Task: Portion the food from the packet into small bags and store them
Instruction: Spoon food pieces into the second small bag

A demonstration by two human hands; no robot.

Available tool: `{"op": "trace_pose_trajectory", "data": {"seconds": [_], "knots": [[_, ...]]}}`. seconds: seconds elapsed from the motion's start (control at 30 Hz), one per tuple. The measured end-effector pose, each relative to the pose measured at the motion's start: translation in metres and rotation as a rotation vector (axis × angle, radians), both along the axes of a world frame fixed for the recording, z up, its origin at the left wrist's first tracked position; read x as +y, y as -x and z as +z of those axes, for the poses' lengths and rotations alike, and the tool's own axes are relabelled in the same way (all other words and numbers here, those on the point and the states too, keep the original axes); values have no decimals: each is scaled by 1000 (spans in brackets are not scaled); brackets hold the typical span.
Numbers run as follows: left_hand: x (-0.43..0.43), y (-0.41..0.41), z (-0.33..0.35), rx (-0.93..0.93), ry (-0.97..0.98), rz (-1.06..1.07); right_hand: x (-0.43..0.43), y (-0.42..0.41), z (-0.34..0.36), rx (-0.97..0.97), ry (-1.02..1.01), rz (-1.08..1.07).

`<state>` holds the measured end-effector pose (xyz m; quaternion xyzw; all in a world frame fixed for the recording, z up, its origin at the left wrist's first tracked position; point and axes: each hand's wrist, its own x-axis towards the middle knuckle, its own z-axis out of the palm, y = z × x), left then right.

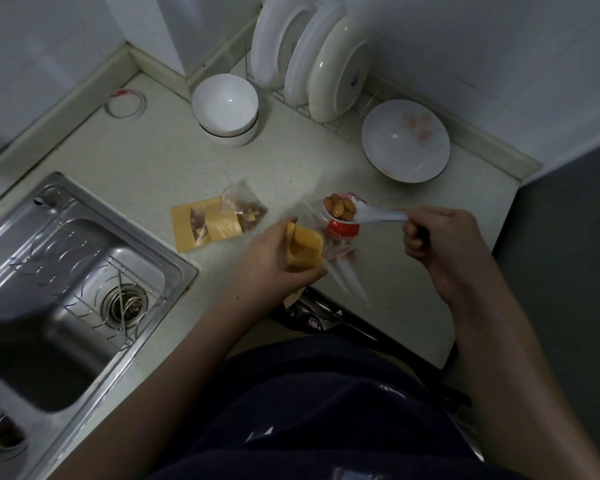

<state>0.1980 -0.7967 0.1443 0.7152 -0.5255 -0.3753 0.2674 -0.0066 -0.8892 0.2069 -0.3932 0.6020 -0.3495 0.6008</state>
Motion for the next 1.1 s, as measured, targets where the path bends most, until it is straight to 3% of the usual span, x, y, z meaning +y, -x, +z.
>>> {"op": "trace_pose_trajectory", "data": {"seconds": [0.3, 0.43, 0.63, 0.8, 0.93, 1.1], "knots": [[-4, 2, 10, 67, 45, 19, 10, -7, 18, 154, 132, 227], [-4, 3, 16, 85, 61, 28, 18, -17, 25, 451, 385, 424], [-3, 2, 15, 74, 70, 36, 26, -28, 36, 701, 840, 690], [-2, -3, 10, 68, 55, 47, 23, -25, 39, 667, 812, 526], [0, -6, 5, 56, 35, 74, 14, -15, 45, 756, 859, 386], [-1, -9, 0, 34, 26, 89, -1, -24, 31, 928, 813, 629]]}}
